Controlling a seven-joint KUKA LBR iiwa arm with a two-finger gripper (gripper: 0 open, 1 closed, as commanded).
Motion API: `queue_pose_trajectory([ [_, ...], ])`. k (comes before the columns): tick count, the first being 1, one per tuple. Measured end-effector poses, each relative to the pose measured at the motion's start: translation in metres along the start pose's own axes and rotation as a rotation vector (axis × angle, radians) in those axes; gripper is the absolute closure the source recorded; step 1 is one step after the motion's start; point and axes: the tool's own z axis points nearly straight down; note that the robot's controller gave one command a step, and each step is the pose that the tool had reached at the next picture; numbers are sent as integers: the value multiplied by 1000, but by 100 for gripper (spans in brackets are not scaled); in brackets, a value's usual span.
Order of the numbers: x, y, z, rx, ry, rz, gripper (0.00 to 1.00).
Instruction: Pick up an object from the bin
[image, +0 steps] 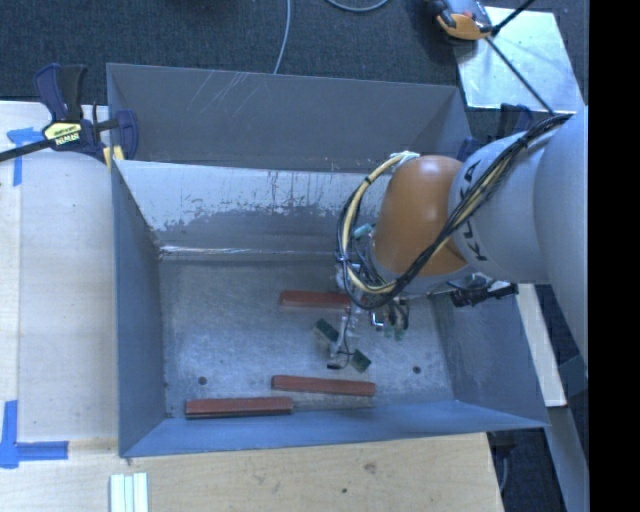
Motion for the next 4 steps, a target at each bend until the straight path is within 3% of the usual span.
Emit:
queue_pose_trajectory([
  [1, -57, 16, 7, -1, -2, -117, 100],
  [2, -57, 16, 7, 0, -2, -117, 100],
  [3, -50, 23, -51, 1, 6, -108, 100],
  [4, -34, 92, -42, 0, 1, -121, 0],
])
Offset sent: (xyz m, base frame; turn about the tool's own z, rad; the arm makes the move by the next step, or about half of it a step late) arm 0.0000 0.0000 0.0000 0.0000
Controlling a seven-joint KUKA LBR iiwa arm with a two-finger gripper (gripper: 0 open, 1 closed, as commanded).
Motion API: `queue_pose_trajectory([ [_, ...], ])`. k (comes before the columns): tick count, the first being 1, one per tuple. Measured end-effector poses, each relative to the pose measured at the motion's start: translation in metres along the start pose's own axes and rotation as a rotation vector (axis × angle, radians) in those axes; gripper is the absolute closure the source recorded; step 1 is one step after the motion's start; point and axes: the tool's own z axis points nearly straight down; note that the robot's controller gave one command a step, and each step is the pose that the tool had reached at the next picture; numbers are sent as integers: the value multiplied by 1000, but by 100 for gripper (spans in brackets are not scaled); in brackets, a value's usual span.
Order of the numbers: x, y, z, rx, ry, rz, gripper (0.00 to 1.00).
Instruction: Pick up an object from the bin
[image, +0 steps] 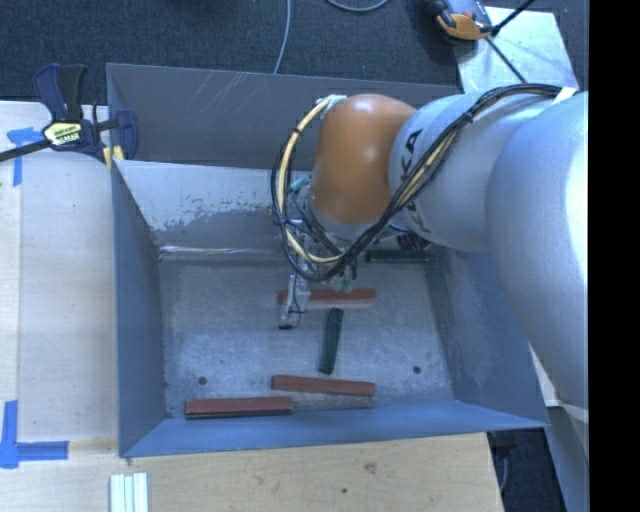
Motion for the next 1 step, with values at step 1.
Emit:
queue_pose_trajectory([
  [1, 8, -12, 8, -1, -3, -41, 0],
])
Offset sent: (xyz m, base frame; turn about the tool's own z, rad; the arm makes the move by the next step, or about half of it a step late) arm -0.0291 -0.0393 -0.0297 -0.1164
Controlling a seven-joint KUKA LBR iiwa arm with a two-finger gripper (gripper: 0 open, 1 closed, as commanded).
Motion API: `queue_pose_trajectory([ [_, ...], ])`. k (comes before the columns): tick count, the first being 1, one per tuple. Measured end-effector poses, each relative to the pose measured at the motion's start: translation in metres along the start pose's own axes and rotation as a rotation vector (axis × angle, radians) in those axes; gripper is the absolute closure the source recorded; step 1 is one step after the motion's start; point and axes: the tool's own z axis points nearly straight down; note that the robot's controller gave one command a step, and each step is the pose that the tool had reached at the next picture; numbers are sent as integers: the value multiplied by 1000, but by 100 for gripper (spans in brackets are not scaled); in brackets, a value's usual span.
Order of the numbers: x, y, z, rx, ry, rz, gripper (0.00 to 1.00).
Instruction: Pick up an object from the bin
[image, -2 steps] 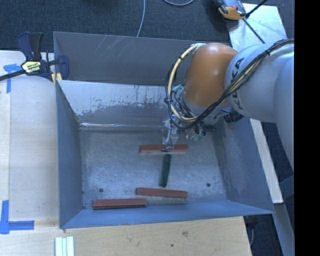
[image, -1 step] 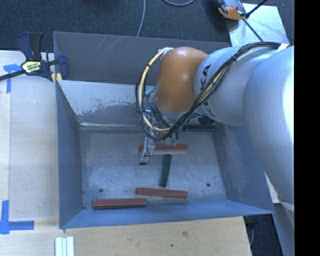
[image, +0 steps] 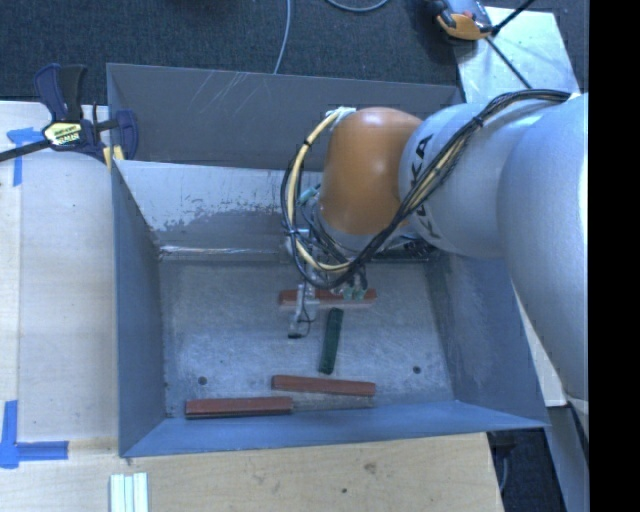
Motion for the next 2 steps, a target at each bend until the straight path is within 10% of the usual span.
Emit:
queue_pose_trajectory([
  [1, 20, -29, 21, 2, 3, -75, 100],
  [2, 20, -29, 21, 2, 3, -76, 0],
])
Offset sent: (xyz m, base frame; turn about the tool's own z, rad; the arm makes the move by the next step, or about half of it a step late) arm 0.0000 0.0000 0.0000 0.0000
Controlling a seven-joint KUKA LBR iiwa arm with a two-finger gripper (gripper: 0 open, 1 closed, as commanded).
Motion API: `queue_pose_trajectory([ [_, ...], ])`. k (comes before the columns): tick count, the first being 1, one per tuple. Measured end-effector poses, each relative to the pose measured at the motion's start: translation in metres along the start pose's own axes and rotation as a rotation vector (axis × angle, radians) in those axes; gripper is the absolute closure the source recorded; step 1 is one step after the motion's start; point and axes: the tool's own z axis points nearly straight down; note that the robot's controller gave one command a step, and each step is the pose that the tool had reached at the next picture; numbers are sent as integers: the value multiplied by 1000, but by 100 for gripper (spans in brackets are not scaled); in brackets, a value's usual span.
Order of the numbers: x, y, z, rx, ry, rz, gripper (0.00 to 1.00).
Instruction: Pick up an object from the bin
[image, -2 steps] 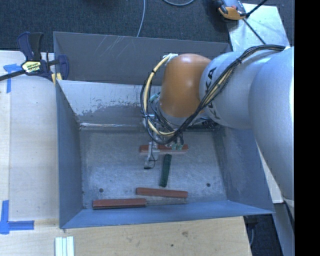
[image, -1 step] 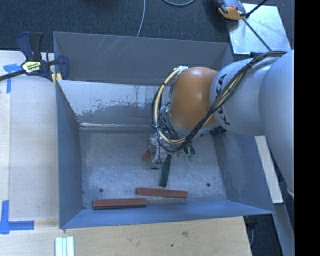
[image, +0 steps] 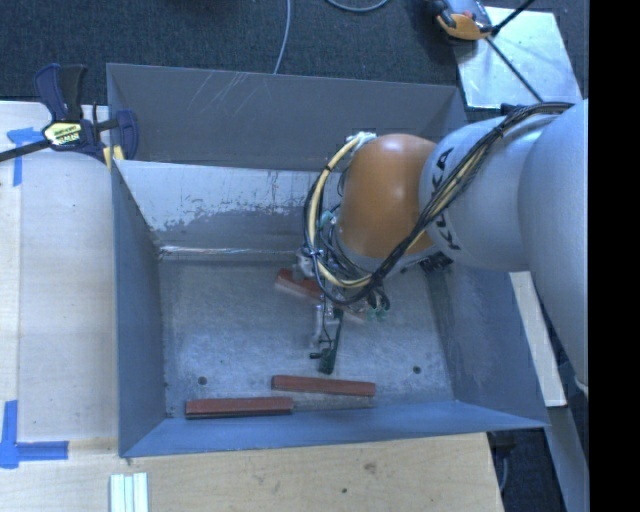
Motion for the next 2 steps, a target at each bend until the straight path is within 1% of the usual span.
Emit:
queue_pose_trajectory([
  [1, 0, 0, 0, 0, 0, 0, 0],
  [2, -18, -2, -4, 0, 3, -1, 0],
])
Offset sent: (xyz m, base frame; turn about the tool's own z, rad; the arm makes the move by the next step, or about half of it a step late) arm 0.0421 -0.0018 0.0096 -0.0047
